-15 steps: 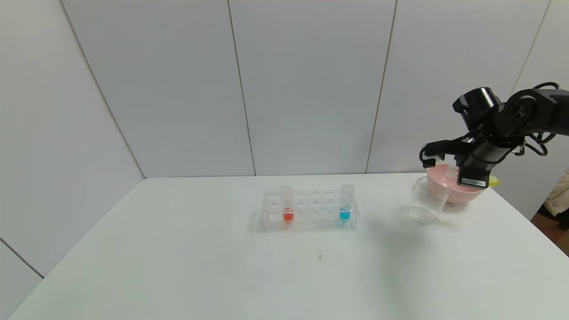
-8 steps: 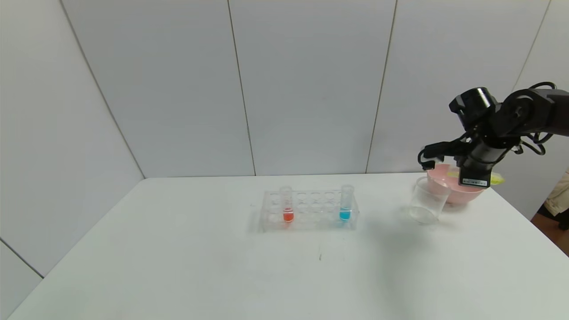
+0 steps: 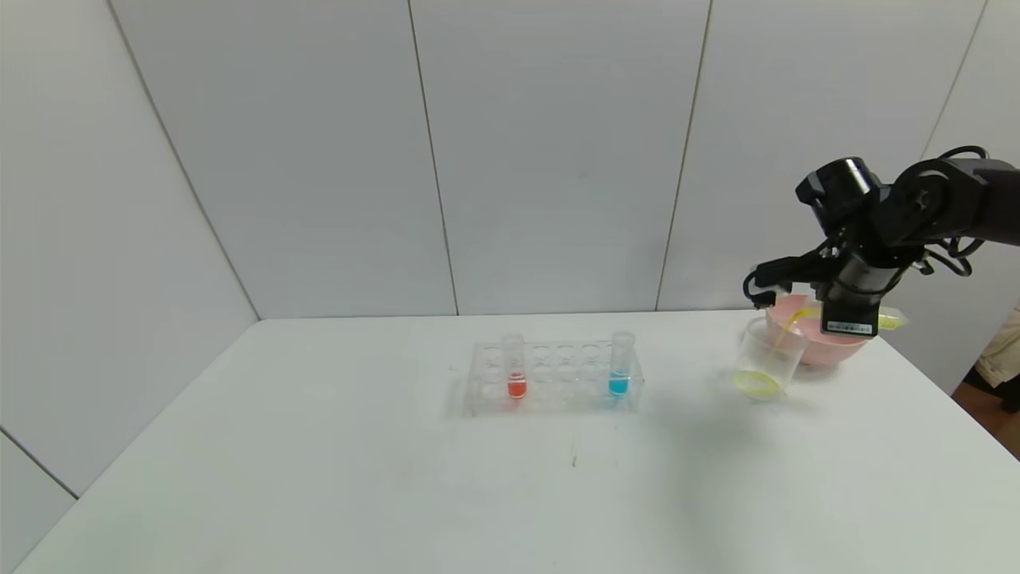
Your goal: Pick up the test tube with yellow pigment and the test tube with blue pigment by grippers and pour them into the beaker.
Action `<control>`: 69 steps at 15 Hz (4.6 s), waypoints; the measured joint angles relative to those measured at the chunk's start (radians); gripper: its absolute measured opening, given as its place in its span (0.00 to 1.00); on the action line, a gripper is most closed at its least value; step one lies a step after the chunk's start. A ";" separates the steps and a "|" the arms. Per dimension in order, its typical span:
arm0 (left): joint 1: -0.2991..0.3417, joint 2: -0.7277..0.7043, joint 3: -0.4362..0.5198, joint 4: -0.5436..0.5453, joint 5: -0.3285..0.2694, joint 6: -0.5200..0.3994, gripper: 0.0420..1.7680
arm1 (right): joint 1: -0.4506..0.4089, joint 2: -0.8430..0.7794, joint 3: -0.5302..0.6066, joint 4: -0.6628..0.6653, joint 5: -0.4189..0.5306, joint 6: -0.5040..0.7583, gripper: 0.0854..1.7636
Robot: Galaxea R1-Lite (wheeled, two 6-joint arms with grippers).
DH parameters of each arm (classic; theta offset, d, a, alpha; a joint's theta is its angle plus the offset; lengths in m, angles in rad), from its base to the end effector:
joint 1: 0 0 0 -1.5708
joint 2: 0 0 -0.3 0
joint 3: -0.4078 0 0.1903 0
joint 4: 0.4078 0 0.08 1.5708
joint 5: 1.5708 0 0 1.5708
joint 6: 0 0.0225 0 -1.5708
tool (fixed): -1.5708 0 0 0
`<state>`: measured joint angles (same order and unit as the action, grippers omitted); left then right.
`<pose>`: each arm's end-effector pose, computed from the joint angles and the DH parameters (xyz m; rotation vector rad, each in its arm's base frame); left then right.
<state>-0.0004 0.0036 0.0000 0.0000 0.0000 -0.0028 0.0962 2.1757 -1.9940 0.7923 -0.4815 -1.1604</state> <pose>-0.0225 0.0000 0.0756 -0.0028 0.0036 -0.0004 0.4113 0.0292 0.2068 -1.3323 1.0620 0.2370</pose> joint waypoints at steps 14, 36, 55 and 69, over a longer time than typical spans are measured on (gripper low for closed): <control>0.000 0.000 0.000 0.000 0.000 0.000 1.00 | 0.037 -0.001 -0.001 -0.006 -0.074 -0.020 0.25; 0.000 0.000 0.000 0.000 0.000 0.000 1.00 | 0.037 -0.033 0.001 -0.009 0.042 -0.018 0.25; 0.000 0.000 0.000 0.000 0.000 0.000 1.00 | -0.270 -0.052 0.338 -1.033 0.862 0.924 0.25; 0.000 0.000 0.000 0.000 0.000 0.000 1.00 | -0.312 0.127 0.480 -1.400 0.851 1.041 0.25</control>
<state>-0.0004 0.0036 0.0000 0.0000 0.0000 -0.0028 -0.2160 2.3028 -1.5143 -0.6074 0.3696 -0.1198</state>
